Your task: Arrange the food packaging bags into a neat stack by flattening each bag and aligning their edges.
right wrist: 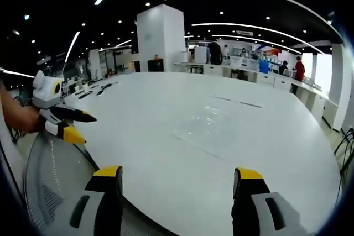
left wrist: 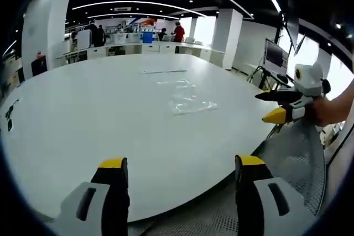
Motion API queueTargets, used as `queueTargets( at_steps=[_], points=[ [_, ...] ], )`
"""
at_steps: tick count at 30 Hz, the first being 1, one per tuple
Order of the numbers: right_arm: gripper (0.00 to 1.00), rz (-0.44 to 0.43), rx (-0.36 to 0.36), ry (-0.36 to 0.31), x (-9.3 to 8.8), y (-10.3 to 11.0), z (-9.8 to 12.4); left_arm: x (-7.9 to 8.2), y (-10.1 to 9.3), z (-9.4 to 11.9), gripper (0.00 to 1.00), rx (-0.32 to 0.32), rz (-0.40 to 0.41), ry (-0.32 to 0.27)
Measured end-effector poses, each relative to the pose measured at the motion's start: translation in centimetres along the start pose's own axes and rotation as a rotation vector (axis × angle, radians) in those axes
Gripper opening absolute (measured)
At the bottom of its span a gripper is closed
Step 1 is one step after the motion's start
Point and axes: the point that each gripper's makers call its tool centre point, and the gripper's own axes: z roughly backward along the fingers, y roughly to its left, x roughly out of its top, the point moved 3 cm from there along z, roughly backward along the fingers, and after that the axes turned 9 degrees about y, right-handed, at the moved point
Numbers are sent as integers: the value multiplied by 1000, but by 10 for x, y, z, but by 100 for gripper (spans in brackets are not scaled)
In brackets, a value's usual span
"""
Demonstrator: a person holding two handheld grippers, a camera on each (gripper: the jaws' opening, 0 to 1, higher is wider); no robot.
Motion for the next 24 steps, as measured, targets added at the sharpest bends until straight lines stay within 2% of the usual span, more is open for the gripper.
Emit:
queueTargets(
  at_steps=[24],
  points=[
    [81,14,-2,9,-1,2,1,0,0,0,77,3,-4,-2]
  ],
)
